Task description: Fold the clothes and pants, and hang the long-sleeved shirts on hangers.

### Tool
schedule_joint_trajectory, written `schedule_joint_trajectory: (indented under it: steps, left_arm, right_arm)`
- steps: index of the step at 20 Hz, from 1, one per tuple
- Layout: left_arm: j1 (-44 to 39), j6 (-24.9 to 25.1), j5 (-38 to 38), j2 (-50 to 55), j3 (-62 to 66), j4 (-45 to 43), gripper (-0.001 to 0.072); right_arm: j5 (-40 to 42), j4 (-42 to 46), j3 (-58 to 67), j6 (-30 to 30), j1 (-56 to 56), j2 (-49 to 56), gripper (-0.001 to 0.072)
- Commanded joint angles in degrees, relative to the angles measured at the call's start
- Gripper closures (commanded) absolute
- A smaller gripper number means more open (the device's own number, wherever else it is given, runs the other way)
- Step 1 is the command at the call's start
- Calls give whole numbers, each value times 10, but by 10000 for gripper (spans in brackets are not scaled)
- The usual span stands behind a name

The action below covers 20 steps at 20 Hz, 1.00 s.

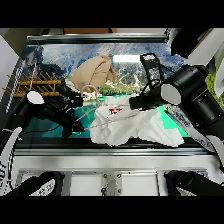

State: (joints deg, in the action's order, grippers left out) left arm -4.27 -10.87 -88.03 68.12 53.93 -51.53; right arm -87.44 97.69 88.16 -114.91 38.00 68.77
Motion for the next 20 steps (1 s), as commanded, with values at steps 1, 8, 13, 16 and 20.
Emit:
schedule_joint_trajectory:
  steps: [1,8,13,16,20]
  left_arm:
    - [0,0,0,0,0,1,689]
    - [0,0,0,0,0,1,689]
    - [0,0,0,0,0,1,689]
    - [0,0,-1,0,0,1,689]
    - [0,0,0,0,0,1,689]
  right_arm:
    - [59,-25,1,0,28,-1,693]
    - [186,-40,0,3,88,0,693]
    - [262,-123,1,40,102,17,694]
    - [279,-161,1,63,106,32,694]
    - [298,-184,1,73,112,43,694]
